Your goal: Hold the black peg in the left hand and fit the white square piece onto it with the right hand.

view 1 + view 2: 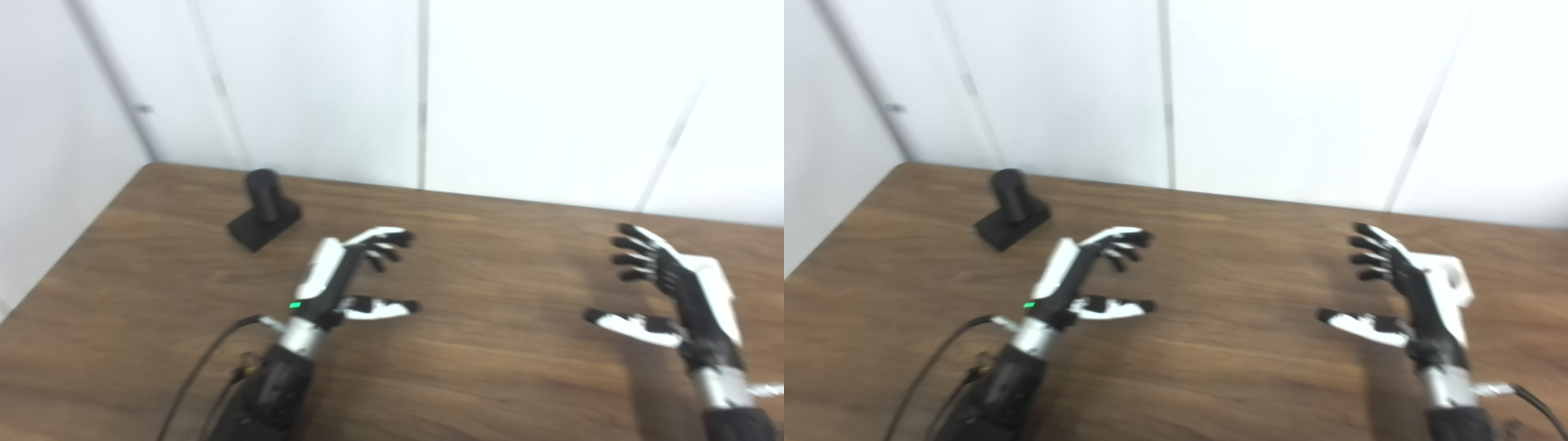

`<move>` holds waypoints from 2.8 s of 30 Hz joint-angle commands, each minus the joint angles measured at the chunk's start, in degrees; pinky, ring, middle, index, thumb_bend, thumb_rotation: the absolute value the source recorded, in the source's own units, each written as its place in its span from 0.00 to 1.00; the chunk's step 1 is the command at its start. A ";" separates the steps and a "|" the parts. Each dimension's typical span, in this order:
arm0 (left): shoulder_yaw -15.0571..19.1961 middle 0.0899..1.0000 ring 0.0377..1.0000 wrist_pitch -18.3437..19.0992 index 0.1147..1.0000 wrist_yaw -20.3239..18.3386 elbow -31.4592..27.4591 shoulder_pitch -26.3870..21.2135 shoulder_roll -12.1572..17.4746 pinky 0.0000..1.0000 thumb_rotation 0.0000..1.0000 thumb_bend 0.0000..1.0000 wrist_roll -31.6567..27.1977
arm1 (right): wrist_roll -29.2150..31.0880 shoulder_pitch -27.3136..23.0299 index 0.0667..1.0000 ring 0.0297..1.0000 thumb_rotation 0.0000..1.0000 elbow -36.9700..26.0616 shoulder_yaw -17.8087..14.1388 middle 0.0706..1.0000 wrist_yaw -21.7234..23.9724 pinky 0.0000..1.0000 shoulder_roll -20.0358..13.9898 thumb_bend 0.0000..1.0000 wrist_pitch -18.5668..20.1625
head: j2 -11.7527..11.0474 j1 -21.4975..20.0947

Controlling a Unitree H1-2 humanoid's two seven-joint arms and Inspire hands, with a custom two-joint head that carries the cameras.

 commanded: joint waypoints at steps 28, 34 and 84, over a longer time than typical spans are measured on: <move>2.46 0.63 0.62 4.30 0.58 -1.32 -5.34 -4.44 3.45 0.54 0.01 0.77 -2.30 | 1.43 -0.34 0.83 0.72 0.00 -7.60 -0.58 0.78 2.24 0.66 0.06 0.74 5.68 | -1.11 1.50; 4.69 0.57 0.56 5.96 0.59 -1.82 -6.94 -6.53 7.75 0.49 0.00 0.76 -0.86 | 2.09 -0.20 0.84 0.73 0.00 -7.94 -0.72 0.79 2.52 0.66 0.03 0.74 6.21 | -1.22 1.56; 8.80 1.00 1.00 46.05 0.85 2.15 -4.69 -14.93 19.79 0.85 0.45 1.00 22.73 | 2.06 -0.26 0.84 0.73 0.00 -9.67 -0.84 0.79 3.21 0.65 -0.51 0.70 7.31 | -0.79 2.50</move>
